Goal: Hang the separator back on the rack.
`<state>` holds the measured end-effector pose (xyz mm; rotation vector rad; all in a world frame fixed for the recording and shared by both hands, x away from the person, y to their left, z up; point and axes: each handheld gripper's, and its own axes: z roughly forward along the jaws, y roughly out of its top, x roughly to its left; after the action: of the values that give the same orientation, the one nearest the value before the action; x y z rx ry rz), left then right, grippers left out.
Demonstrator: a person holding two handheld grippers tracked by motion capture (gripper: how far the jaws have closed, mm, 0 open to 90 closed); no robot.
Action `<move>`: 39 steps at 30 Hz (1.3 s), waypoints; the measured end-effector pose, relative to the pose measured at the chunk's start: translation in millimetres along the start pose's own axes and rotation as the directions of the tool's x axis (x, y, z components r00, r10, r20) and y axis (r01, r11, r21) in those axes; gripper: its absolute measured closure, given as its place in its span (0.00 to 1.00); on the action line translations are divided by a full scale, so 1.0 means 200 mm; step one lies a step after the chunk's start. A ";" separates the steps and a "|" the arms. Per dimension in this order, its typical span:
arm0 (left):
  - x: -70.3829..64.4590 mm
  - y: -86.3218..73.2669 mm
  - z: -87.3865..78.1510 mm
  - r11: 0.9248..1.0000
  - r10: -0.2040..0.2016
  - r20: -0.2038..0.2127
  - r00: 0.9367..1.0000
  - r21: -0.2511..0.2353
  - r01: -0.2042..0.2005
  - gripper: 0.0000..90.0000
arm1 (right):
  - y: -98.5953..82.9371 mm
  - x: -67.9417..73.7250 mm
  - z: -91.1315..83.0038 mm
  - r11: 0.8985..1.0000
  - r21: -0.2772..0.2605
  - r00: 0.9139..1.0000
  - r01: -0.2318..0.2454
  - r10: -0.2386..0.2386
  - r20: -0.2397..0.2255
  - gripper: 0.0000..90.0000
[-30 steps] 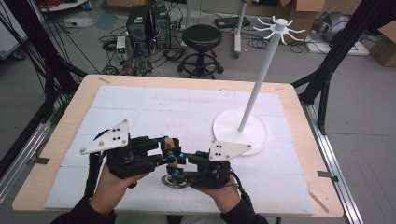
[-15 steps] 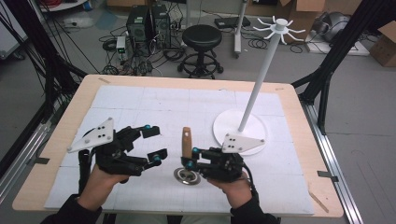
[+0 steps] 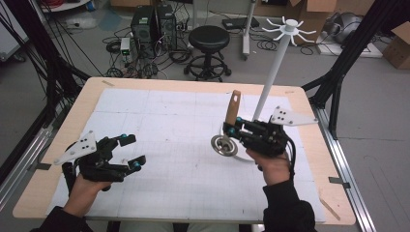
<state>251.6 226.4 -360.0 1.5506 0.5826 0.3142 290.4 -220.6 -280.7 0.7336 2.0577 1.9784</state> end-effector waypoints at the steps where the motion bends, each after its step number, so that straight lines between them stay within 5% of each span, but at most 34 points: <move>1: 0.01 -0.01 -0.01 1.000 -0.005 -0.004 1.000 -0.001 0.005 0.21 | 0.03 -0.01 0.00 1.000 -0.005 1.000 -0.003 0.003 0.004 0.80; 9: 0.07 -0.07 -0.05 1.000 -0.014 -0.039 0.999 0.000 0.014 0.21 | 0.24 -0.11 -0.02 0.999 -0.035 0.998 0.016 -0.014 0.068 0.80; 18: 0.08 -0.10 -0.07 1.000 -0.029 -0.042 0.999 0.003 0.029 0.21 | 0.39 -0.19 -0.07 0.997 -0.076 0.988 0.012 0.000 0.155 0.80; 34: 0.08 -0.10 -0.07 0.999 -0.038 -0.047 0.998 -0.002 0.038 0.21 | 0.40 -0.27 -0.12 0.996 -0.084 0.972 -0.025 0.044 0.231 0.80; 39: 0.09 -0.10 -0.07 0.999 -0.042 -0.052 0.998 -0.004 0.042 0.21 | 0.37 -0.27 -0.15 0.997 -0.080 0.967 0.002 0.019 0.256 0.79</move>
<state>255.1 248.4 -381.8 1.5287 0.6547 0.3243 338.8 -273.9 -217.0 0.9287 1.8190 1.8465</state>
